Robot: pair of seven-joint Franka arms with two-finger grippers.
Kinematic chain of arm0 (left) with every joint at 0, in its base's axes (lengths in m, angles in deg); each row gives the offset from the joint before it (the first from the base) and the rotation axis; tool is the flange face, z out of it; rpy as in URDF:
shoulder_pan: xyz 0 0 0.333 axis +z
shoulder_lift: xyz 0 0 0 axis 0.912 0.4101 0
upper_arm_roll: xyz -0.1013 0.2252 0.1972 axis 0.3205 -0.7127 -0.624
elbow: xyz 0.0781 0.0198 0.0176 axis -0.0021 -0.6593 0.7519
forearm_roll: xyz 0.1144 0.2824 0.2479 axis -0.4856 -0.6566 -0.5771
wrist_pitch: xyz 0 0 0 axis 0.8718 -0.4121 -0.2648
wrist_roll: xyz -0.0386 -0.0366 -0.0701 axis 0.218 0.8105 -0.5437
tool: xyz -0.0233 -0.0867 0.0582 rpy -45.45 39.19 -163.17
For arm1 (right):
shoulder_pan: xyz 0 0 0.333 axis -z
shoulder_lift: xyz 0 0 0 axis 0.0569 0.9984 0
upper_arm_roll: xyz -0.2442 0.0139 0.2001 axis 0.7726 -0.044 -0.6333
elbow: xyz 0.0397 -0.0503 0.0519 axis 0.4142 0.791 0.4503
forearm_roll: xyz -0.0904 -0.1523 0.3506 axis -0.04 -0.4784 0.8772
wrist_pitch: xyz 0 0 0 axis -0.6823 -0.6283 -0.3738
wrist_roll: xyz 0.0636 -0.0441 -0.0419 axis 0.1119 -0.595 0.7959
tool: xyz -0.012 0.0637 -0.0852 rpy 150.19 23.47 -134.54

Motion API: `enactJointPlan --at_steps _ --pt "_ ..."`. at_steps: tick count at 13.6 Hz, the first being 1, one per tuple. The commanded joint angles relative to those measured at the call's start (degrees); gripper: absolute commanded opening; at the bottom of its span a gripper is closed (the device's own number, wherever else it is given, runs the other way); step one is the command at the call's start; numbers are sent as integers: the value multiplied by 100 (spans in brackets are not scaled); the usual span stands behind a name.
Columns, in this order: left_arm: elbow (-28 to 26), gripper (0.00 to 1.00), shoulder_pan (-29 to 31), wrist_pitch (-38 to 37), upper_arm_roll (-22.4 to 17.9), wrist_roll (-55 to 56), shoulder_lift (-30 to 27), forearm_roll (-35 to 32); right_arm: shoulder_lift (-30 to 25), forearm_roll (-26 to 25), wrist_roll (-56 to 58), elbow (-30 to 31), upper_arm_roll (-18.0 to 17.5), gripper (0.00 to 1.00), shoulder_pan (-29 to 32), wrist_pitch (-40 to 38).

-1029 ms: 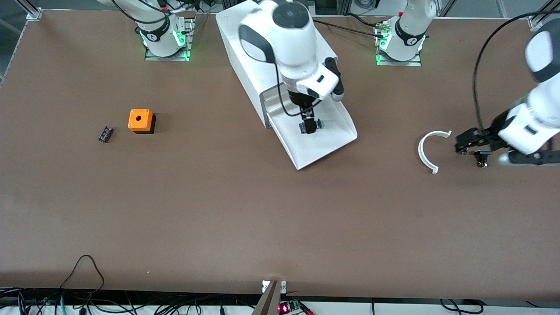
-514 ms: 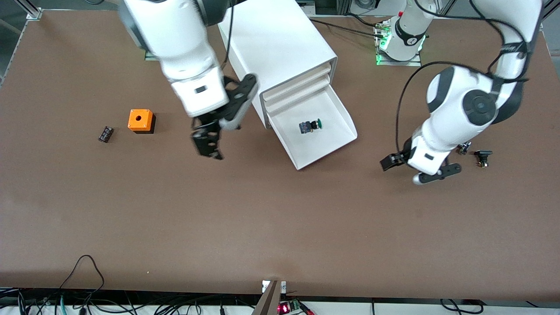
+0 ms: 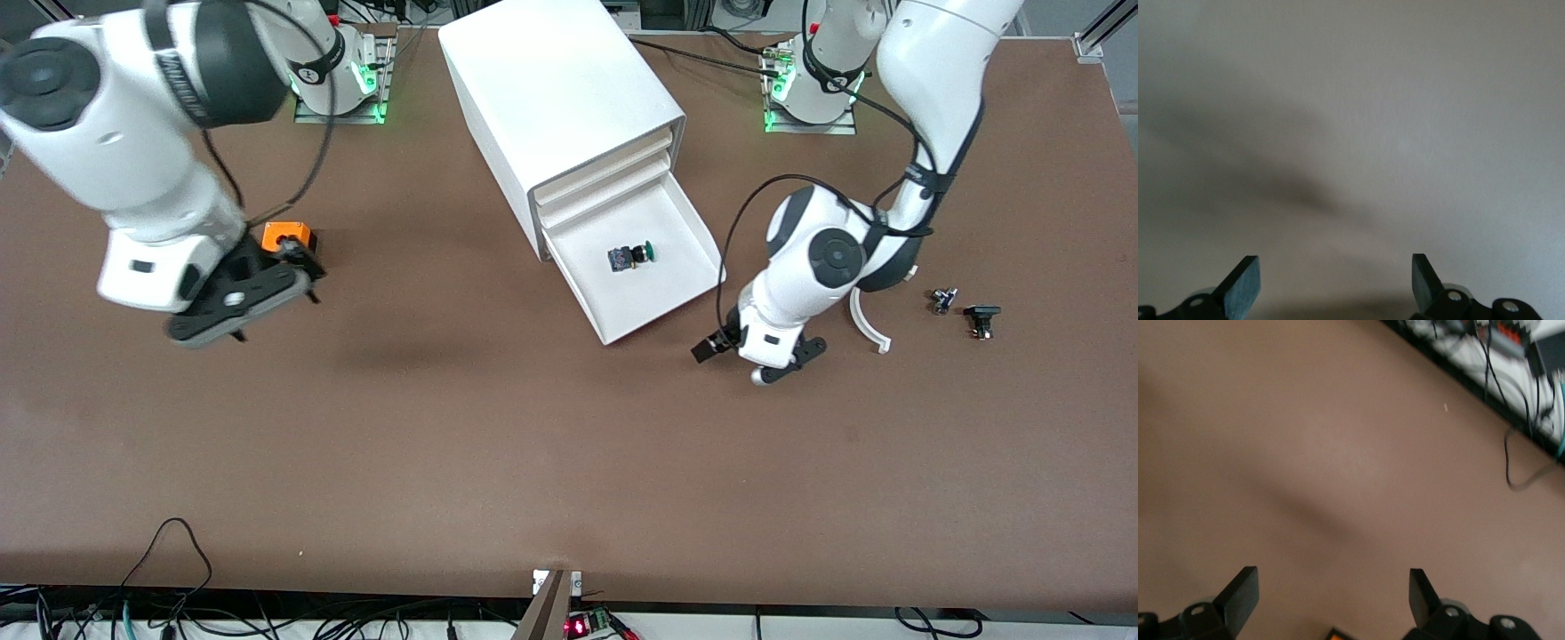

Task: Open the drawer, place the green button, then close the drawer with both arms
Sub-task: 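Open the right gripper and lift away while the left gripper approaches the drawer, then push the drawer shut with the left gripper while the right gripper returns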

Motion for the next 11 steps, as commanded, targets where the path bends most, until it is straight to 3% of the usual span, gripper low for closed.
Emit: enactJointPlan --at_steps 1,4,9,11 --pt "-237 100 -164 51 -70 486 -47 -173 -390 96 -1319 221 -48 100 190 -905" --pt "-527 100 -234 429 -70 495 15 -164 -427 88 -2168 186 91 100 225 -1610" --pt "-940 100 -445 386 27 530 -37 -155 -488 184 -1967 186 1154 100 225 -1254" --pt "-1011 100 -436 228 272 530 -116 -146 -506 403 -1922 265 1497 100 242 -1129"
